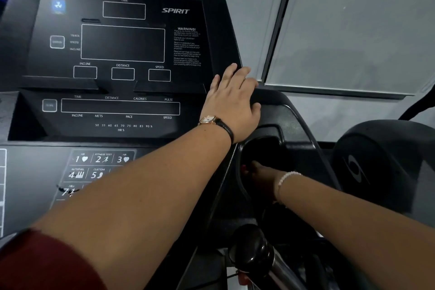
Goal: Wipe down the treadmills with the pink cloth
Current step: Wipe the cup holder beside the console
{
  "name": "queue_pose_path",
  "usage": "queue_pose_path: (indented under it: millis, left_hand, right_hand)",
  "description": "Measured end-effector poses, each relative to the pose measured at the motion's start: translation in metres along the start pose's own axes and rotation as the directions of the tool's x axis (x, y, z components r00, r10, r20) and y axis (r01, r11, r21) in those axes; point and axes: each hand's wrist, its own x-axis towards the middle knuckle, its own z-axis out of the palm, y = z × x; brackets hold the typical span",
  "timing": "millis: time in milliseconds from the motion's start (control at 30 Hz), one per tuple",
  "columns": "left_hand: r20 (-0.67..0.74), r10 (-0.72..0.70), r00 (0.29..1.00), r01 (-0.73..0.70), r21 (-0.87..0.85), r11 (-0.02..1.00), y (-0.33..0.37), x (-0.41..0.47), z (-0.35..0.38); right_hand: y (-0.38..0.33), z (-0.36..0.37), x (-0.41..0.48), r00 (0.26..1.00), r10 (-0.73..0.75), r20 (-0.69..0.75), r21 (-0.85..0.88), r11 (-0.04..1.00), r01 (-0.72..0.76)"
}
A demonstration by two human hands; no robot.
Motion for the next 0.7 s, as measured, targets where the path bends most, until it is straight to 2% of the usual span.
queue_pose_path:
  millis: [100, 167, 233, 300, 333, 367, 400, 467, 533, 567, 600, 633, 700]
  left_hand:
    - [-0.009, 0.010, 1.000, -0.010, 0.007, 1.000, 0.000, 0.000, 0.000]
    - [-0.006, 0.010, 1.000, -0.010, -0.007, 1.000, -0.001, -0.002, 0.000]
    - [-0.003, 0.013, 1.000, -0.013, -0.013, 1.000, -0.002, -0.002, -0.001]
    - [0.000, 0.015, 1.000, -0.015, -0.008, 1.000, -0.002, -0.003, -0.002]
    - [0.002, 0.015, 1.000, -0.015, -0.004, 1.000, -0.002, -0.003, -0.002]
    - [0.005, 0.014, 1.000, -0.014, 0.000, 1.000, -0.002, -0.003, -0.002]
    - [0.008, 0.015, 1.000, -0.015, 0.000, 1.000, -0.002, -0.002, -0.003]
    - [0.007, 0.014, 1.000, -0.014, -0.006, 1.000, -0.001, -0.002, -0.003]
    - [0.002, 0.017, 1.000, -0.017, -0.008, 1.000, -0.002, -0.002, -0.003]
    - [-0.001, 0.016, 1.000, -0.016, -0.008, 1.000, -0.001, -0.002, -0.002]
    - [-0.005, 0.013, 1.000, -0.013, -0.005, 1.000, -0.001, -0.001, -0.001]
    - [-0.009, 0.011, 1.000, -0.011, 0.001, 1.000, -0.001, -0.001, 0.000]
    - [-0.013, 0.011, 1.000, -0.010, 0.013, 1.000, 0.000, -0.001, 0.001]
  right_hand:
    - [-0.009, 0.002, -0.003, 0.994, 0.044, -0.096, -0.129, 0.990, -0.056]
    - [-0.016, 0.000, -0.003, 0.976, 0.110, -0.190, -0.094, 0.987, -0.130]
    - [-0.020, -0.004, -0.003, 0.968, 0.093, -0.233, -0.092, 0.989, -0.117]
    - [-0.018, -0.013, 0.001, 0.973, 0.140, -0.183, -0.167, 0.971, -0.171]
    - [-0.020, -0.016, -0.001, 0.988, 0.120, -0.096, -0.278, 0.950, -0.142]
    - [-0.023, -0.018, -0.003, 0.990, 0.137, -0.042, -0.285, 0.948, -0.143]
    - [-0.026, -0.021, -0.006, 0.994, 0.109, -0.022, -0.363, 0.925, -0.110]
    - [-0.030, -0.029, -0.016, 0.987, 0.157, 0.019, -0.377, 0.916, -0.138]
    - [-0.032, -0.046, -0.027, 0.989, 0.145, 0.038, -0.279, 0.952, -0.128]
    - [-0.032, -0.052, -0.032, 0.982, 0.172, 0.074, -0.160, 0.974, -0.159]
    - [-0.035, -0.059, -0.038, 0.970, 0.220, 0.100, 0.066, 0.972, -0.227]
    - [-0.038, -0.062, -0.036, 0.988, 0.134, 0.073, 0.226, 0.963, -0.148]
    - [-0.034, -0.053, -0.028, 0.999, -0.048, -0.018, 0.537, 0.842, 0.050]
